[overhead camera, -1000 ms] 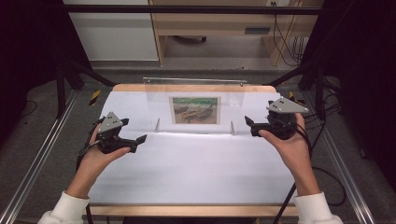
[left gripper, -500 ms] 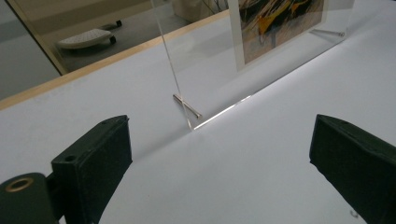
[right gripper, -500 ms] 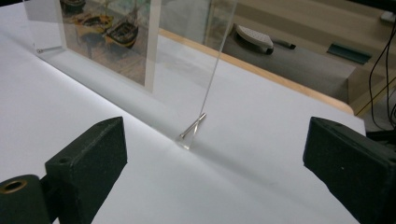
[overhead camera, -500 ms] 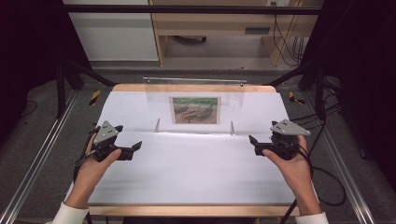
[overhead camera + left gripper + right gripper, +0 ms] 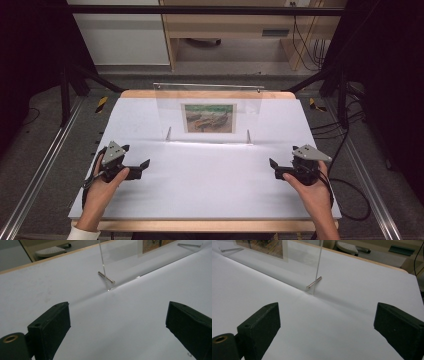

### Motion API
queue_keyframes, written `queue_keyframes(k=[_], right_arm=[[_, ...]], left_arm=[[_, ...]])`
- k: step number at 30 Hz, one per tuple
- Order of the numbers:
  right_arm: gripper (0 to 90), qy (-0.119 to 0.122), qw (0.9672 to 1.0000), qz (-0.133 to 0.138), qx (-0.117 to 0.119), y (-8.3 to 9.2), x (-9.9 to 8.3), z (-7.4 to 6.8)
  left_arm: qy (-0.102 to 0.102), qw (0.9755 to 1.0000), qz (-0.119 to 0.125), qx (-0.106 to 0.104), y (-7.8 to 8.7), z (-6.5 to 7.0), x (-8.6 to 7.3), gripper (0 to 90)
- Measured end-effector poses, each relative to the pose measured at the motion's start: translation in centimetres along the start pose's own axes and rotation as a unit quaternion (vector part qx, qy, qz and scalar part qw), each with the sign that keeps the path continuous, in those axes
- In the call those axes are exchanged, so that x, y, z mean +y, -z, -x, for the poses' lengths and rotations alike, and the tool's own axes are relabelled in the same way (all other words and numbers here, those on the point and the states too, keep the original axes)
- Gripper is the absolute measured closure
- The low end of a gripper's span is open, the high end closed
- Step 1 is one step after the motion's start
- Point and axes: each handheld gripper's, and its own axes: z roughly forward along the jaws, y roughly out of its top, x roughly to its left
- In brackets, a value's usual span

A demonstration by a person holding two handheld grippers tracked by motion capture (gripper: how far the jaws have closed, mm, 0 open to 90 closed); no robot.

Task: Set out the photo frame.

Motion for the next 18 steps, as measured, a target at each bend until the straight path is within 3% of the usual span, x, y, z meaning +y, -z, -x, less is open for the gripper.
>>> queue_keyframes(k=[7, 10, 13, 18], right_arm=[[6.8, -0.015, 0.9999, -0.004, -0.006, -0.5, -1.7, -0.3], [5.9, -0.021, 0.9998, -0.007, -0.003, -0.9, -2.6, -0.5], [5.8, -0.017, 0.9997, -0.016, -0.012, -1.3, -3.3, -0.9], [5.7, -0.032, 0.9985, -0.039, -0.020, -1.6, -3.9, -1.3]], left_arm=[[0.017, 0.9993, 0.019, 0.026, 0.4, -0.2, -1.7, 5.5], [0.019, 0.9993, 0.020, 0.026, 0.5, -0.3, -2.3, 5.5], [0.018, 0.9996, -0.002, 0.023, 0.5, -0.3, -2.7, 5.6], [0.018, 0.9994, -0.022, 0.018, 0.8, -0.3, -2.8, 5.9]])
